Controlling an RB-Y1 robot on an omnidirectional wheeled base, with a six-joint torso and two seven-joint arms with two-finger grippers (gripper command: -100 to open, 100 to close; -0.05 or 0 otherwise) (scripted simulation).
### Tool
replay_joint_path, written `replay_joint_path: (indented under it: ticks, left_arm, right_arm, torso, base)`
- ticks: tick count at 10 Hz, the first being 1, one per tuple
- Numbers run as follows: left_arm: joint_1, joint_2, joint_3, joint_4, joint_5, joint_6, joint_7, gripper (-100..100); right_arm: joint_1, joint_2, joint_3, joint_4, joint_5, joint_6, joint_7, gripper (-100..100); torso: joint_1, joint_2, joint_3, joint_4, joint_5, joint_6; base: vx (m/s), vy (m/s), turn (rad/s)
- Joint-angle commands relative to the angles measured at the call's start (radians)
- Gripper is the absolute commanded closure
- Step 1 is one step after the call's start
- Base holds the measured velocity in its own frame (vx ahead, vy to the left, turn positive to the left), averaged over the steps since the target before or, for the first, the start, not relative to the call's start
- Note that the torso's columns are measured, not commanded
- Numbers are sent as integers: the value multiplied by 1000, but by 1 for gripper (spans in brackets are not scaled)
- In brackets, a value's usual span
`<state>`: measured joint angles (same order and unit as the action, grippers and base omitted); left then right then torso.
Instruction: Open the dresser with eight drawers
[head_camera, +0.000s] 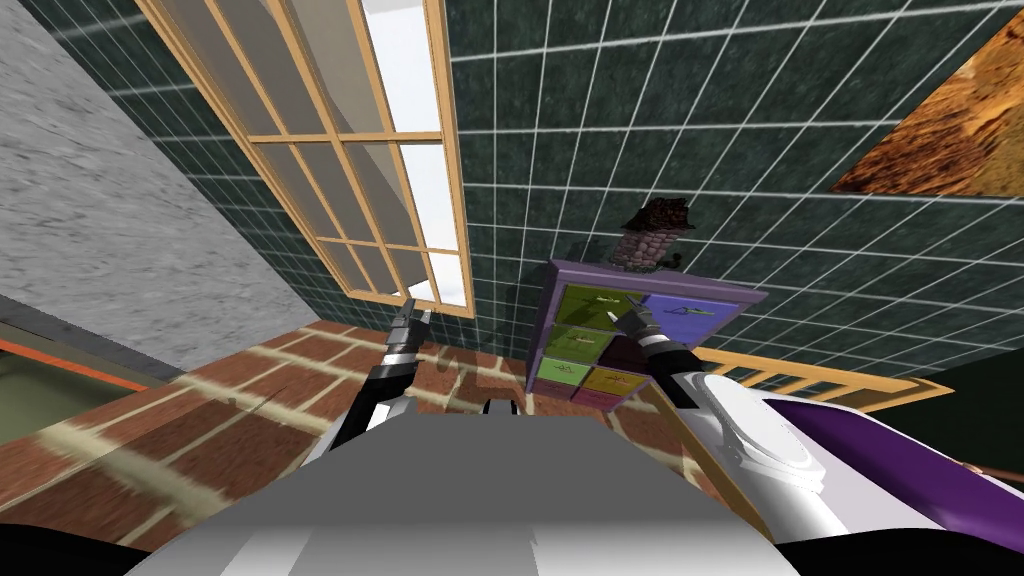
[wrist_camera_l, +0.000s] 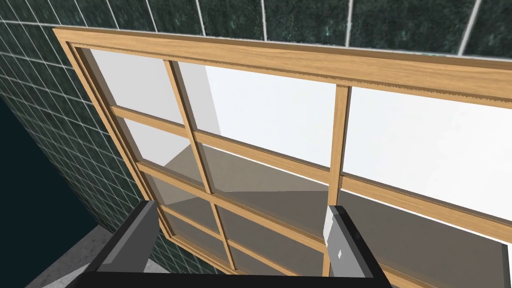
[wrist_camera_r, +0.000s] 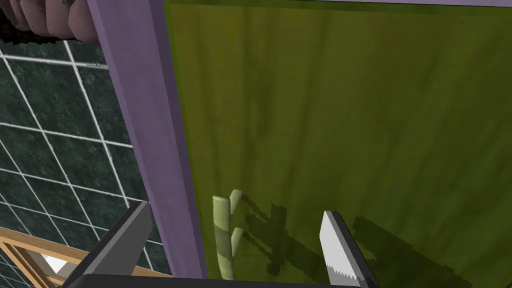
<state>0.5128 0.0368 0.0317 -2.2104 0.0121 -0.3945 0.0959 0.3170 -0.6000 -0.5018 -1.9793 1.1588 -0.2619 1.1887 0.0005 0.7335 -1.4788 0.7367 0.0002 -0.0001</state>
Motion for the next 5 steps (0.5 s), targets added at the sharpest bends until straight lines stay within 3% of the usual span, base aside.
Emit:
replay_joint_path:
  ticks: [1, 3, 5]
  left_arm:
    - [0, 0, 0, 0, 0, 0, 0, 0]
    - [0, 0, 0, 0, 0, 0, 0, 0]
    - [-1, 0, 0, 0, 0, 0, 0, 0]
  right_arm:
    - [-3, 28, 6, -1, 4, -7, 20, 100]
    - [1, 4, -6, -13, -4, -6, 0, 100]
    - [11, -6, -8, -17, -10, -13, -10, 100]
  torso:
    - [-1, 4, 2, 1, 0, 0]
    - [-6, 5, 5, -4, -7, 0]
    - [-5, 5, 4, -2, -5, 1]
  base:
    - [-39, -25, 20]
    - [-64, 9, -34]
    - [-188, 56, -70]
